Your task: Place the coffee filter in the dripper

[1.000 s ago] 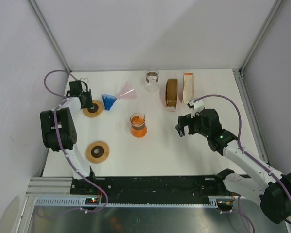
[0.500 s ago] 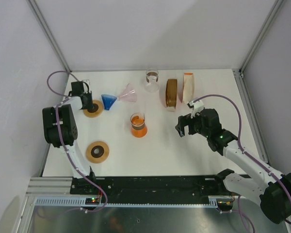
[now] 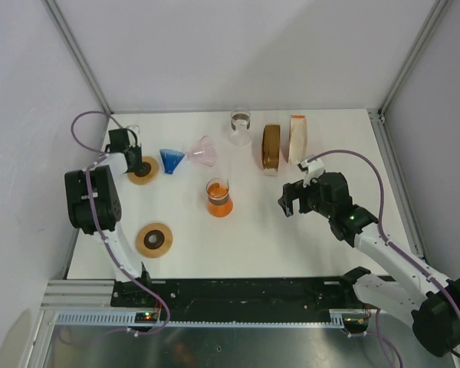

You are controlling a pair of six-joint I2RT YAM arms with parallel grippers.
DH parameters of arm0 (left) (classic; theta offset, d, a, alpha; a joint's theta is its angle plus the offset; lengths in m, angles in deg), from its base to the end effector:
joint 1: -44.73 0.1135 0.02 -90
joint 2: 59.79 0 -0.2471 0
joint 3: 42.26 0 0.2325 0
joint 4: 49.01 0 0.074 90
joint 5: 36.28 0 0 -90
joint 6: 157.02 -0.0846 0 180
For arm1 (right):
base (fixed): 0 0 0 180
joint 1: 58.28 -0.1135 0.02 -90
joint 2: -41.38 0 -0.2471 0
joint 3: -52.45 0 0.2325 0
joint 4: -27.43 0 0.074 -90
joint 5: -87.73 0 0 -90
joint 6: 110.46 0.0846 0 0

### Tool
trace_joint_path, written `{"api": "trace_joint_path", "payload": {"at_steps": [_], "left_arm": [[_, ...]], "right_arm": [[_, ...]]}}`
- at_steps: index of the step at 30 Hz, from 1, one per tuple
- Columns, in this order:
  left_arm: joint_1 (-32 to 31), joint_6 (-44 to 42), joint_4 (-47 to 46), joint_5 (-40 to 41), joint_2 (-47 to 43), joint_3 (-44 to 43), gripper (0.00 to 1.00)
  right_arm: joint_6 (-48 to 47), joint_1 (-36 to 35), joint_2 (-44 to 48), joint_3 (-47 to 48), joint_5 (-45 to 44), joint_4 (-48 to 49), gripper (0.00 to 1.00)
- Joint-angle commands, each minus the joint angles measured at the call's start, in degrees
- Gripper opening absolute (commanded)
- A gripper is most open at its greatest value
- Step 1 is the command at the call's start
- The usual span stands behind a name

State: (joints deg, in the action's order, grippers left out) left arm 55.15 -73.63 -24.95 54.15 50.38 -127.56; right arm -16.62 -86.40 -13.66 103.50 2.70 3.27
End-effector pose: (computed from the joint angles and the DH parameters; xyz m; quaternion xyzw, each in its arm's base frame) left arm 0.4133 0.0766 0.1281 -0.0324 0.9359 0.0554 0.3464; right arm 0.2170 0.1243 0.2252 -0.2020 0.8332 0.1771 0.4834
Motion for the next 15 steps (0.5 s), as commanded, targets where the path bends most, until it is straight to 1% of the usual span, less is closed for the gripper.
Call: {"api": "trace_joint_path", "payload": {"at_steps": [1, 5, 11, 15], "left_arm": [[3.13, -0.11, 0.68, -4.03, -7.88, 1.67, 0.0], [3.38, -1.76, 1.15, -5.23, -14.03, 4.06, 0.0], [3.32, -5.61, 4.32, -3.72, -22.47, 6.68, 0.0], [1.44, -9.59, 9.55, -8.6, -29.07, 7.49, 0.0]], "right_arm": [[0.08, 0.18, 1.67, 1.96, 0.71, 0.12, 0.99], [0.34, 0.11, 1.94, 1.94, 1.25, -0.12, 0.99], [0.96, 0.09, 1.98, 1.94, 2.3, 0.66, 0.99], [1.31, 0.01, 1.96, 1.91, 2.84, 1.18, 0.99]]}}
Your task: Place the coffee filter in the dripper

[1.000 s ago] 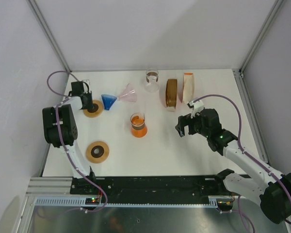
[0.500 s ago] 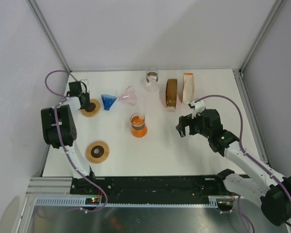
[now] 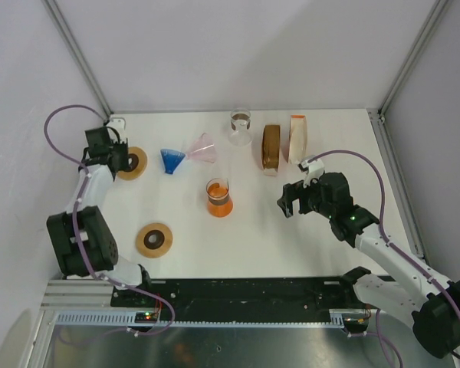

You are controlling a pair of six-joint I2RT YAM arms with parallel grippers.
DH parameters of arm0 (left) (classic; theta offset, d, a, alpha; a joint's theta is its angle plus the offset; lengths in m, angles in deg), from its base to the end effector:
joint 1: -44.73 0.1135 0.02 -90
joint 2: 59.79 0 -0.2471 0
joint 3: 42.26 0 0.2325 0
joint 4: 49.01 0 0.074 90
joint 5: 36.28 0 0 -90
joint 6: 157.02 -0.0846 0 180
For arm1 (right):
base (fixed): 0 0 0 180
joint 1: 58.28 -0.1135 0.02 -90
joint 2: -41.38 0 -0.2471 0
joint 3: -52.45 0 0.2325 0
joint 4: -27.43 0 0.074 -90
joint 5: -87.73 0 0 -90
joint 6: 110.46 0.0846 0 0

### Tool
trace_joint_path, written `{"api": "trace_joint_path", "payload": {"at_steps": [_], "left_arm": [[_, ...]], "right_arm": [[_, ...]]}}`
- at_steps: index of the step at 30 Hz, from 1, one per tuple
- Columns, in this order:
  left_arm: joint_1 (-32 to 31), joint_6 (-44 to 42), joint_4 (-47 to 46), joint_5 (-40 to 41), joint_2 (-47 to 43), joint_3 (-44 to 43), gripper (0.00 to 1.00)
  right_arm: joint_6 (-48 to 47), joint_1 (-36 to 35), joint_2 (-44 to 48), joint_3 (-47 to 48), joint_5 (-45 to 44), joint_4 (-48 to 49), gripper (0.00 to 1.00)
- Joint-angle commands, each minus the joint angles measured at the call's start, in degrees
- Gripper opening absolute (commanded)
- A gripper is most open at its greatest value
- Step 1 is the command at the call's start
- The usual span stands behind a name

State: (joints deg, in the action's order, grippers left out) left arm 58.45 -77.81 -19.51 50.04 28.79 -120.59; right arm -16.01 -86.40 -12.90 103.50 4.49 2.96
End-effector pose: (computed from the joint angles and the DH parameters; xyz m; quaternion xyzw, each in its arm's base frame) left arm 0.3554 0.0812 0.2178 -0.0095 0.9050 0.0617 0.4209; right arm 0.2138 0.1256 0.2276 -0.2051 0.8299 0.1932 0.4815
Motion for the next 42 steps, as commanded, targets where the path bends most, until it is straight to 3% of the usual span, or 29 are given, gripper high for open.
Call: {"api": "trace_joint_path", "payload": {"at_steps": [1, 5, 8, 14, 18, 31, 42], "left_arm": [[-3.31, -6.37, 5.81, -4.97, -9.31, 0.61, 0.0], [-10.88, -9.55, 10.68, -4.81, -15.73, 0.3, 0.0], [-19.98, -10.63, 13.3, -3.98, -18.36, -1.6, 0.0], [-39.81, -10.66, 17.13, 1.52, -16.2, -6.61, 0.0], [-48.06, -11.77, 17.37, 5.75, -13.25, -8.31, 0.0], [-53.19, -12.93, 17.25, 12.84, -6.12, -8.56, 0.0], [-53.35, -11.85, 17.25, 10.85, -4.1, -8.41, 0.0]], "right_arm": [[0.81, 0.0, 1.24, 1.89, 1.14, 1.59, 1.0], [1.4, -0.07, 1.35, 1.96, 1.46, 1.79, 0.99], [1.77, -0.14, 1.49, 1.96, 1.49, 1.79, 0.99], [2.58, -0.22, 2.85, 1.94, 1.62, 1.53, 0.99], [2.68, -0.26, 4.1, 1.93, 0.74, 0.21, 0.99], [2.5, -0.25, 4.22, 1.94, 0.82, -0.41, 0.99], [1.81, -0.25, 4.25, 1.96, 0.78, -0.71, 0.99]]}}
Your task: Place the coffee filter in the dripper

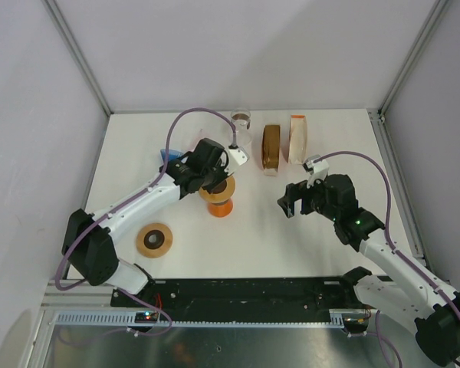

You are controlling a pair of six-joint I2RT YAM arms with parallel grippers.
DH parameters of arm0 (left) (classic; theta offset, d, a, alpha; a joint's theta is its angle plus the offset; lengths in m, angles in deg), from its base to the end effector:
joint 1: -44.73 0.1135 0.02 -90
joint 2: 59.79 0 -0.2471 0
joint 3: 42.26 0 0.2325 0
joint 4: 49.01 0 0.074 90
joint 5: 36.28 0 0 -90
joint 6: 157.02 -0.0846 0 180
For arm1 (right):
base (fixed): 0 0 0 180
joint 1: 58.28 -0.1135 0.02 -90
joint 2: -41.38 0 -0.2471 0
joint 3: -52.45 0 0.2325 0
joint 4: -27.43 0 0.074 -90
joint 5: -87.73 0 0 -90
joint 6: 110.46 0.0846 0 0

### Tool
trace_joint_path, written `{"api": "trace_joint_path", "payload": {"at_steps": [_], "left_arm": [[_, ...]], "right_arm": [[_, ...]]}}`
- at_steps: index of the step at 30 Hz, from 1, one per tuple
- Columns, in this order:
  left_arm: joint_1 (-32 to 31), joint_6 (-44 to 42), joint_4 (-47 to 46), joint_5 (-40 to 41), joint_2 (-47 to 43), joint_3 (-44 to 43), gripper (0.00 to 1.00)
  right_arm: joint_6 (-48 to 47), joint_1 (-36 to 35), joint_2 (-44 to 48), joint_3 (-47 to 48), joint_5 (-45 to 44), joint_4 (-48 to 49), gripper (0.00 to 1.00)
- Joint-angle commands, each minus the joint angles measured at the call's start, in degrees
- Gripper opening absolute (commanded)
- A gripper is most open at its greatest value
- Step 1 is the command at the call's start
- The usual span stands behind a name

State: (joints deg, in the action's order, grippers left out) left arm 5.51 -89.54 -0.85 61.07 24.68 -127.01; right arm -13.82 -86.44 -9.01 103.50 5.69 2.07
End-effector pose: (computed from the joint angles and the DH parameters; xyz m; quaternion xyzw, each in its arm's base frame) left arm 0.2661 -0.2032 0.2435 0.4581 0.8112 0.0071 0.3635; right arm 0.2046 0.1228 0.2406 -0.1936 0.8182 0.2167 0.4961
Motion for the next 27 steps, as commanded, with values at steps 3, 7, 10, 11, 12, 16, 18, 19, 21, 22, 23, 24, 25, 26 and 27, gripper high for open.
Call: {"api": "trace_joint_path", "payload": {"at_steps": [3, 7, 10, 11, 12, 16, 18, 19, 21, 22, 23, 24, 25, 26, 27], "left_arm": [[-0.47, 0.18, -1.47, -1.48, -0.09, -1.85, 0.0], [-0.5, -0.07, -1.42, -1.1, -0.07, -1.56, 0.0], [-0.48, -0.12, -1.43, -0.99, 0.44, -1.41, 0.0], [-0.45, -0.14, -1.46, -0.92, 0.66, -1.4, 0.0], [-0.48, -0.14, -1.43, -0.89, 0.81, -1.44, 0.0], [-0.48, 0.07, -1.46, -1.66, 0.76, -1.66, 0.08], [-0.43, 0.41, -1.41, -1.98, 0.38, -1.79, 0.16], [-0.47, 0.57, -1.4, -2.03, 0.06, -1.94, 0.2], [-0.43, 0.69, -1.4, -1.78, -0.43, -2.25, 0.3], [-0.42, 0.75, -1.44, -1.4, -0.65, -2.44, 0.34], [-0.46, 0.78, -1.42, -1.13, -1.03, -2.79, 0.37], [-0.44, 0.67, -1.41, -0.77, -1.35, -3.15, 0.41], [-0.47, 0.52, -1.4, -0.46, -1.82, -3.72, 0.43], [-0.49, 0.45, -1.4, -0.22, -2.27, -4.18, 0.46], [-0.5, 0.32, -1.4, -0.01, -2.94, -4.76, 0.48]], "right_arm": [[-0.54, -0.22, 0.19, 1.96, -0.37, 0.41, 0.99], [-0.49, -0.17, -0.14, 1.94, -0.17, 0.78, 0.99], [-0.48, -0.16, -0.46, 1.94, -0.01, 0.94, 0.99], [-0.48, -0.15, -0.52, 1.95, 0.06, 0.93, 0.99], [-0.44, -0.19, -0.55, 1.95, 0.09, 0.97, 0.99], [-0.46, -0.18, -0.39, 1.89, 0.06, 0.71, 0.99], [-0.54, -0.21, -0.27, 1.94, 0.0, 0.56, 0.99], [-0.56, -0.22, -0.12, 1.95, -0.07, 0.43, 0.99], [-0.57, -0.18, 0.06, 1.91, -0.13, 0.34, 0.99], [-0.57, -0.2, 0.13, 1.94, -0.14, 0.32, 0.99], [-0.57, -0.17, 0.12, 1.95, -0.14, 0.32, 0.99], [-0.52, -0.2, 0.12, 1.91, -0.14, 0.36, 0.99], [-0.46, -0.21, 0.08, 1.94, -0.14, 0.38, 0.99], [-0.34, -0.18, 0.01, 1.95, -0.14, 0.47, 0.99], [-0.28, -0.2, -0.07, 1.95, -0.1, 0.48, 1.0]]}}
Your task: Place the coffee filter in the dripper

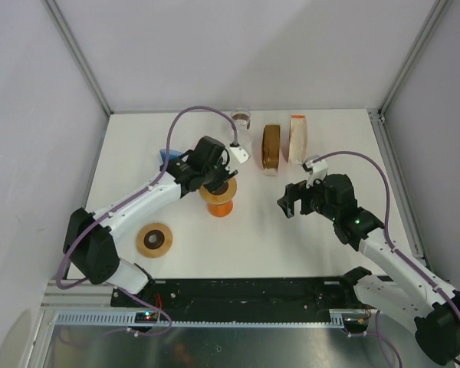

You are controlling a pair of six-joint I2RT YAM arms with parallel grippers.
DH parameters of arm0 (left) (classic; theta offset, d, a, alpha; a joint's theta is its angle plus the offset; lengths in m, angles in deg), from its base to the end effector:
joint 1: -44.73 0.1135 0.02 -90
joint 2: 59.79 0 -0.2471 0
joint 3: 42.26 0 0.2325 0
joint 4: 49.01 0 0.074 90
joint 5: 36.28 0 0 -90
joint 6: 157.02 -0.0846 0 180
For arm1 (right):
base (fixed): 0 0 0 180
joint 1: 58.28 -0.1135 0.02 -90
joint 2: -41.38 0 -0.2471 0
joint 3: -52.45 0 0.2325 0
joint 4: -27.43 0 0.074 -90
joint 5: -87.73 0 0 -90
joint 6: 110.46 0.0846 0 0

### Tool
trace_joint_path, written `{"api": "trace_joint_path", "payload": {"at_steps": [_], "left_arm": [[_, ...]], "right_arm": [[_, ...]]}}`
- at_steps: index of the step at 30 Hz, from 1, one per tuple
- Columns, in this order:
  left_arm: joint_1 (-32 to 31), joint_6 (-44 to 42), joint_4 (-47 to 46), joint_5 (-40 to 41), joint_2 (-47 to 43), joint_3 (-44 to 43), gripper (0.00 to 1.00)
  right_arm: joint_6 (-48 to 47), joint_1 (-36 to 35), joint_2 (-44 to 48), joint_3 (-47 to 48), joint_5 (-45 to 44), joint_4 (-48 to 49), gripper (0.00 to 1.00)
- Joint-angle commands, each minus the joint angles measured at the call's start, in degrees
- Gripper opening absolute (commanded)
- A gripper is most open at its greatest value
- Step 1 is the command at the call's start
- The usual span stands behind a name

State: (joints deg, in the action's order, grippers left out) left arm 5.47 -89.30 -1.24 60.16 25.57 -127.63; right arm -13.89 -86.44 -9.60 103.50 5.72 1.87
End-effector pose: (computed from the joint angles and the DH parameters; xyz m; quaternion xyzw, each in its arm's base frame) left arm 0.2683 -0.2070 0.2428 0.4591 0.8106 -0.0013 0.3635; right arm 0.2055 0.1233 0.2379 -0.1945 0.8217 0.2151 0.4905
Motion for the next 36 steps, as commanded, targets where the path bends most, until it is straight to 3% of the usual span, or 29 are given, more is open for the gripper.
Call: {"api": "trace_joint_path", "payload": {"at_steps": [1, 7, 9, 16, 22, 27, 32, 36], "left_arm": [[-0.46, -0.11, -0.96, 1.1, -4.39, -4.66, 0.51], [1.38, 0.72, -0.91, 1.88, -7.25, -8.37, 0.75], [4.07, 3.93, -1.07, 1.64, -7.28, -10.17, 0.77], [18.01, 21.34, -5.49, 1.69, -3.97, -14.02, 0.79], [26.84, 34.5, -9.77, 3.29, 4.18, -15.09, 0.78], [31.53, 38.9, -11.05, 5.93, 14.15, -19.74, 0.77], [37.68, 42.56, -11.12, 3.6, 23.79, -25.38, 0.74], [39.0, 42.4, -11.14, 1.89, 27.52, -26.37, 0.73]], "right_arm": [[-0.14, -0.17, 0.48, 1.96, -0.01, 0.77, 0.99], [0.17, -0.24, 0.19, 1.96, 0.56, 1.21, 0.99], [0.26, -0.3, 0.18, 1.96, 0.61, 1.27, 0.99], [0.5, -0.34, -0.52, 1.96, 0.88, 1.8, 0.99], [1.23, -0.55, -1.7, 1.94, 0.86, 1.67, 0.99], [0.7, -0.71, -2.49, 1.95, 0.29, 1.14, 0.99], [0.47, -0.79, -3.4, 1.93, -0.65, 1.49, 0.99], [0.21, -0.81, -4.19, 1.92, -1.12, 1.87, 0.99]]}}
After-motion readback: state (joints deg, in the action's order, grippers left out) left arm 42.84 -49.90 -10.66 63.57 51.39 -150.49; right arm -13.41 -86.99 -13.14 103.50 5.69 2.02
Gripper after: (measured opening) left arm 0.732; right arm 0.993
